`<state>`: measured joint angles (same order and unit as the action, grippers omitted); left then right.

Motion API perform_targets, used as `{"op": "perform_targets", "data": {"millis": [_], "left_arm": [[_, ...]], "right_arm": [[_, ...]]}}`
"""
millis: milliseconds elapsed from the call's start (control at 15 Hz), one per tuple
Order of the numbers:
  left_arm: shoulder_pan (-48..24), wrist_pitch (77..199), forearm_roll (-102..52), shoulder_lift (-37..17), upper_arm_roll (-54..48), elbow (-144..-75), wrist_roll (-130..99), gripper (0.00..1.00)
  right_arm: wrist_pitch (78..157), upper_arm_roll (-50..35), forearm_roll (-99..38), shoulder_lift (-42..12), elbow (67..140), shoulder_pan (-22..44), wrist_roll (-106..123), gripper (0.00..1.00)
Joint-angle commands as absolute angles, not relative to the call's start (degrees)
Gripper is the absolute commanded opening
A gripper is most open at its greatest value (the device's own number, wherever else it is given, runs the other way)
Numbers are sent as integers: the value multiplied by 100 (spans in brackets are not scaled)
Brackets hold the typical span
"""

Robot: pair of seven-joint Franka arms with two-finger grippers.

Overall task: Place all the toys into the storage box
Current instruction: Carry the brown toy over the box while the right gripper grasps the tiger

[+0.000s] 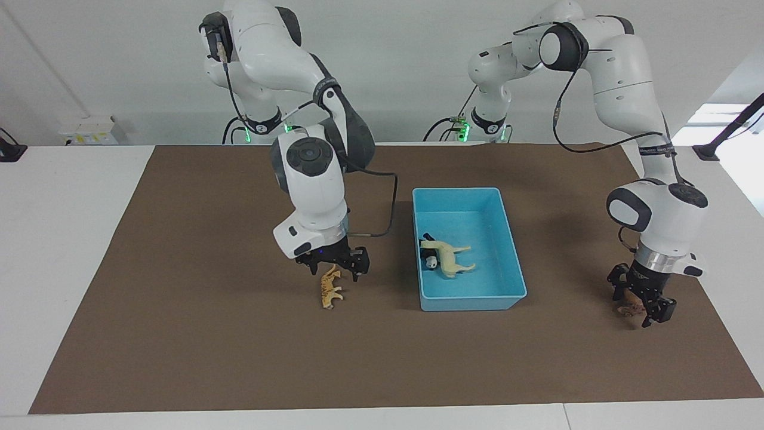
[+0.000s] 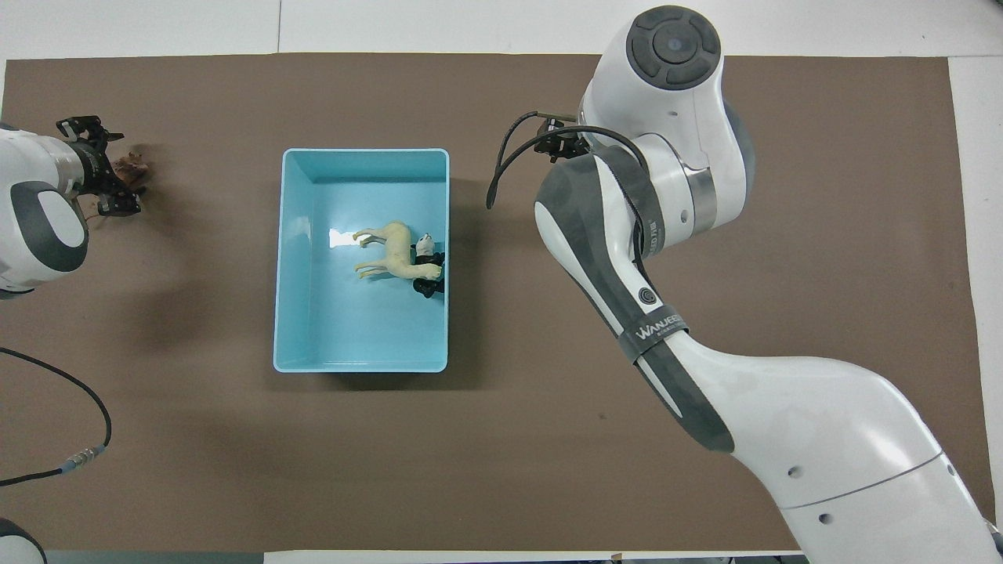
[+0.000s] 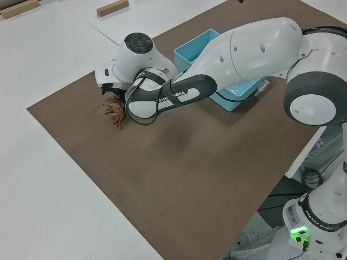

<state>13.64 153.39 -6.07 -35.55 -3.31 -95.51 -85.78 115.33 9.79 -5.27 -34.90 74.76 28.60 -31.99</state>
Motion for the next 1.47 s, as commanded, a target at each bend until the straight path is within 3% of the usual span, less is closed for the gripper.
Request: {"op": "perform_targets", "data": {"millis": [0,133,200,333,467,600,800,867,933,1000,1267,1400], "left_arm": [[1345,15451,-545,-3700,-290,-9439,-8613,44],[1354,15372,-545,-3691,-290,-9439,-8604,21],[1345,15311,-536,-3683,-290,-9413,-8604,16],[1336,14742,-222,-3665,-290,-9230,-8613,15],[1248,13578,-44,-3560,-325,-8608,-8648,15],[1039,12415,-61,-3079,-369,-8359,-8657,15],[301,11237,-79,-2112,-378,-8604,-8649,15],[55,10876,-97,-1927,-378,-8613,-8675,15],[-234,10585,-114,-1786,-395,-8613,-8805,15],[-638,10425,-132,-1706,-413,-8709,-8920,15],[-1581,11518,-132,-1293,-413,-9858,-9841,17],[-1740,12406,-132,-1109,-422,-10517,-10369,20]], "right_arm": [[12259,967,-580,-3225,8481,2760,-3032,100],[12322,967,-641,-3304,8508,2795,-3119,100],[12374,967,-642,-3331,8508,2778,-3190,100],[12803,958,-642,-3437,8804,2804,-3217,100],[13182,967,-642,-3428,9087,2865,-3243,100],[13280,958,-633,-3437,9175,2865,-3234,100],[13342,958,-633,-3428,9255,2865,-3226,100],[13438,967,-633,-3410,9316,2874,-3226,90],[13604,958,-624,-3393,9430,2874,-3226,41],[13736,958,-624,-3375,9544,2883,-3226,1],[13712,967,-554,-3375,9519,2962,-3208,0],[13257,975,-536,-3366,9213,2971,-3208,0]]}}
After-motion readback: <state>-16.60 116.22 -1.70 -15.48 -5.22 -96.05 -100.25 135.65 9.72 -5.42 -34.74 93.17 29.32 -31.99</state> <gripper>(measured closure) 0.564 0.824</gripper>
